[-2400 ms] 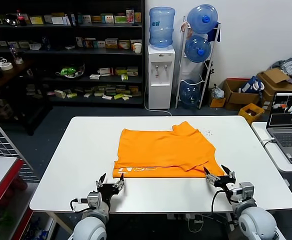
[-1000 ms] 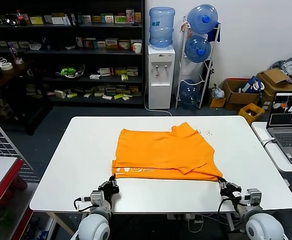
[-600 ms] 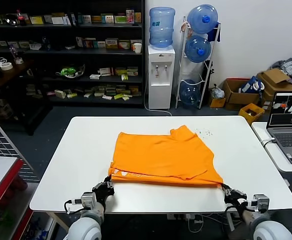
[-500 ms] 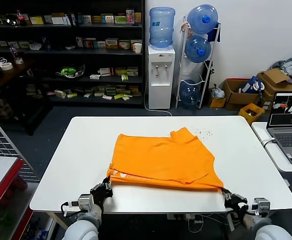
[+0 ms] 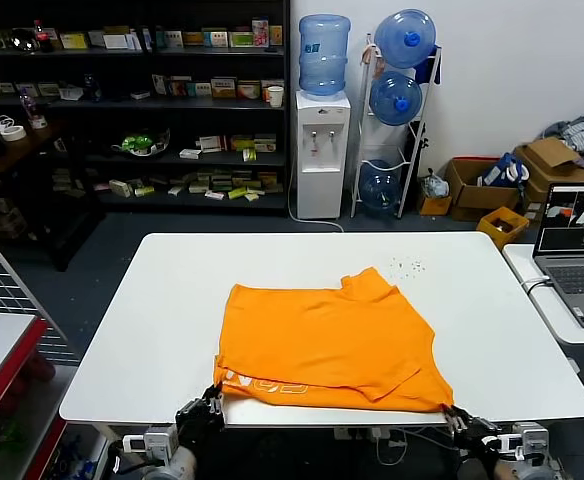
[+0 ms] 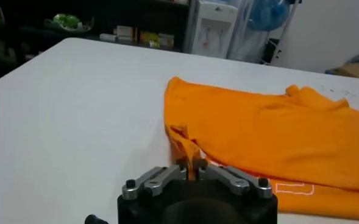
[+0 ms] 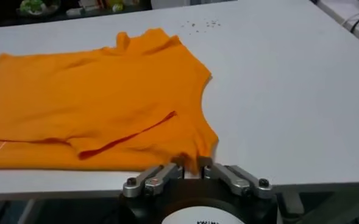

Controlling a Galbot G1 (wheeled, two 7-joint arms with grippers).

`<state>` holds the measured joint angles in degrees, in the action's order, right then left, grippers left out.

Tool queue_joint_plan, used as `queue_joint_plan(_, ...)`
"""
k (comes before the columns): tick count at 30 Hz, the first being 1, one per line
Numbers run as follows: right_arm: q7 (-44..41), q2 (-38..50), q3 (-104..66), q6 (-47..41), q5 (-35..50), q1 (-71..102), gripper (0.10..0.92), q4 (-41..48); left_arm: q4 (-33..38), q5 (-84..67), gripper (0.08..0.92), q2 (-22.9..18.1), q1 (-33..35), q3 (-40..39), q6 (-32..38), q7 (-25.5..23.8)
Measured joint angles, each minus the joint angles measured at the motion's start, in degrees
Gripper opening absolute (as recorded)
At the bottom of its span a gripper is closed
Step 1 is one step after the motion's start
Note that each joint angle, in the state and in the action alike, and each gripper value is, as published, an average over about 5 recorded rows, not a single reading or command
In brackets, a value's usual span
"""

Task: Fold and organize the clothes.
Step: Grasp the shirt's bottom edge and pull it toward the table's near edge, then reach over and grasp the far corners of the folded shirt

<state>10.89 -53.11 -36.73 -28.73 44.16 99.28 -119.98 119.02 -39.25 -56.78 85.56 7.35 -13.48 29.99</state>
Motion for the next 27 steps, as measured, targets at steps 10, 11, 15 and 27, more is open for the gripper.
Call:
queue_joint_plan(10,-0.78,2.61,0.39,2.18,-0.28,-7.29,0.683,0.49,2.20,-1.28,0.544,1.82,-1.33,1.85,-0.01,-0.12)
queue_joint_plan(11,-0.76,2.74,1.00,2.51,-0.10,-9.09,0.709,1.18,2.05,-1.48,0.570,1.88,-1.99,1.91,0.07,-0.29)
queue_joint_plan(15,-0.81,2.48,4.75,3.81,0.27,-18.47,0.798,5.90,-0.08,-2.09,0.682,1.56,-6.25,1.52,0.85,-1.44)
queue_joint_plan(27,-2.52,-6.16,19.61,4.20,-2.66,-48.14,0.823,30.53,-21.66,-4.25,0.822,-3.11,-29.37,-4.74,1.17,-8.36)
